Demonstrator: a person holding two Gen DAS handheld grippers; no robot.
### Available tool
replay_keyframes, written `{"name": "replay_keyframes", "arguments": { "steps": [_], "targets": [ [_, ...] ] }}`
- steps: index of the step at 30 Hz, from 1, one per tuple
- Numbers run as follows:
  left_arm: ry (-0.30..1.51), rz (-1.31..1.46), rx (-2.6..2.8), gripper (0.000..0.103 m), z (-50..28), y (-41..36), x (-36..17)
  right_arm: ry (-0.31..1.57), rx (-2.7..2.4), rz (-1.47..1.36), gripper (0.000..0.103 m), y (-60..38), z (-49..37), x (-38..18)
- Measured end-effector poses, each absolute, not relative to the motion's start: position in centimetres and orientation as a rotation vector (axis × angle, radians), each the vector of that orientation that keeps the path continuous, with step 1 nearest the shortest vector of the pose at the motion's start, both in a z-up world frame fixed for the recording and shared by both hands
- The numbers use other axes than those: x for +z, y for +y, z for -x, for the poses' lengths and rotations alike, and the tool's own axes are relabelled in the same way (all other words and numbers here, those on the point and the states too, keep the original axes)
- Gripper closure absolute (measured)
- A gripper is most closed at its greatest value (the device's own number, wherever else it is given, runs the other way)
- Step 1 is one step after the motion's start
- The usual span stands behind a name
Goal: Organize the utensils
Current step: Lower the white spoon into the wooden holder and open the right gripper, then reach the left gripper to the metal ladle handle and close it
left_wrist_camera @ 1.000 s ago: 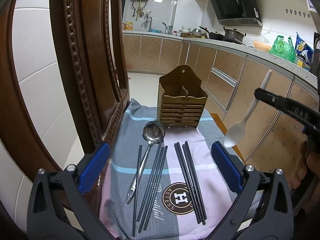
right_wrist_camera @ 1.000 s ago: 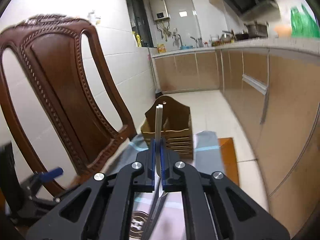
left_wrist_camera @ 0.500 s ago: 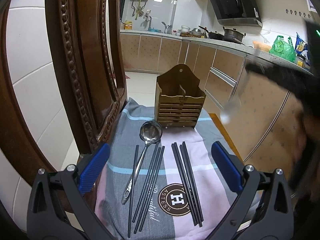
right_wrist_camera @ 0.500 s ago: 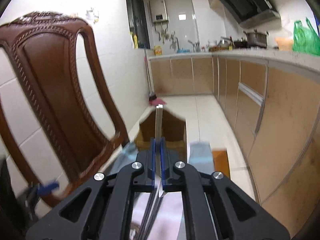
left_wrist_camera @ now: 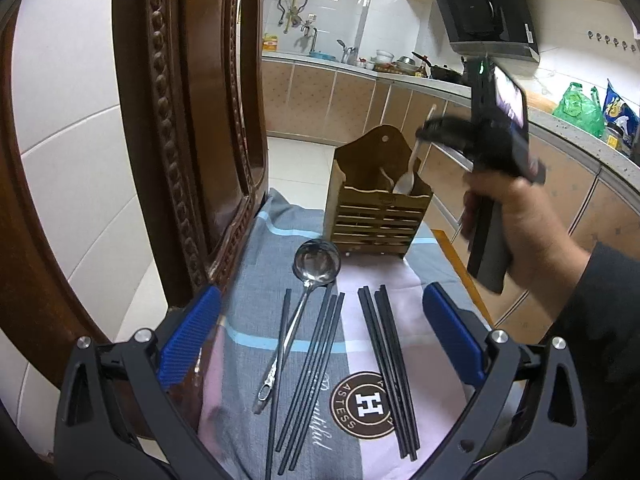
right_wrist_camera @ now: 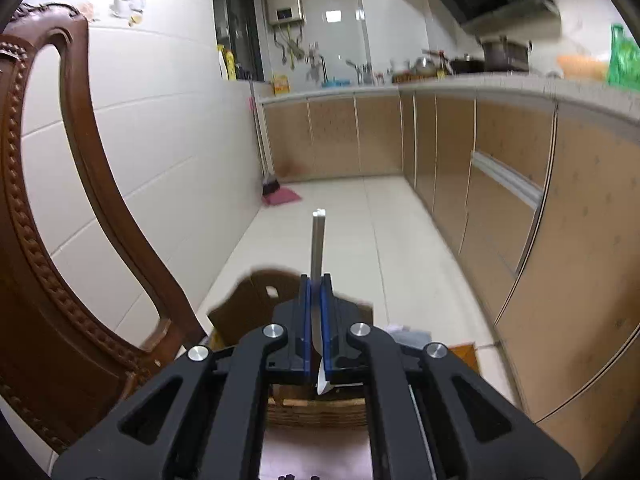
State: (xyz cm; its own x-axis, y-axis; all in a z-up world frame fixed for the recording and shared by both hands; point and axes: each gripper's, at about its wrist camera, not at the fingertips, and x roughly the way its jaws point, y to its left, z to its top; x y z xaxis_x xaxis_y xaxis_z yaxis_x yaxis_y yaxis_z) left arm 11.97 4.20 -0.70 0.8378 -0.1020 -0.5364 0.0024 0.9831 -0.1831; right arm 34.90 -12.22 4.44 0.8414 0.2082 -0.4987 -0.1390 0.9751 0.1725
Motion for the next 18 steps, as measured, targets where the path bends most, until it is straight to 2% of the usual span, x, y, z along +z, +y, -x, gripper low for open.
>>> {"name": "replay_keyframes", "arguments": {
  "steps": [1, 3, 5, 7, 11, 16, 18],
  "targets": [
    [0.582, 0.172, -0.056, 0.003, -12.1, 4.1, -0.8, 0.552, 0.198, -0.136, 0.096, -12.4, -34.7, 3.8],
    [0.600, 0.159, -0.075, 0.003, -12.4, 3.9, -1.1, 0.592, 0.218, -0.164, 0.078, -13.1, -33.3, 3.1],
    [0.629, 0.147, -0.095, 0.003, -12.9, 3.4, -1.6, 0.578, 0.216, -0.238, 0.035, -14.5, -30.6, 3.3],
    [0.640, 0.139, -0.089, 0.003, -13.1, 3.1, -2.1, 0.520, 0.238, -0.314, 0.020, -16.7, -26.2, 3.9],
    [0.681, 0.135, -0.027, 0.003, -14.4, 3.2, -3.3, 0.473, 0.248, -0.432, 0.015, -21.1, -19.0, 3.6],
    [0.742, 0.094, -0.009, 0.004, -18.0, 2.2, -5.0, 0.536, 0.242, -0.480, 0.015, -22.4, -18.6, 1.7],
    [0.750, 0.063, -0.016, 0.009, -20.3, 1.7, -5.7, 0.569, 0.236, -0.451, 0.015, -22.4, -19.6, 0.4]
  ]
}}
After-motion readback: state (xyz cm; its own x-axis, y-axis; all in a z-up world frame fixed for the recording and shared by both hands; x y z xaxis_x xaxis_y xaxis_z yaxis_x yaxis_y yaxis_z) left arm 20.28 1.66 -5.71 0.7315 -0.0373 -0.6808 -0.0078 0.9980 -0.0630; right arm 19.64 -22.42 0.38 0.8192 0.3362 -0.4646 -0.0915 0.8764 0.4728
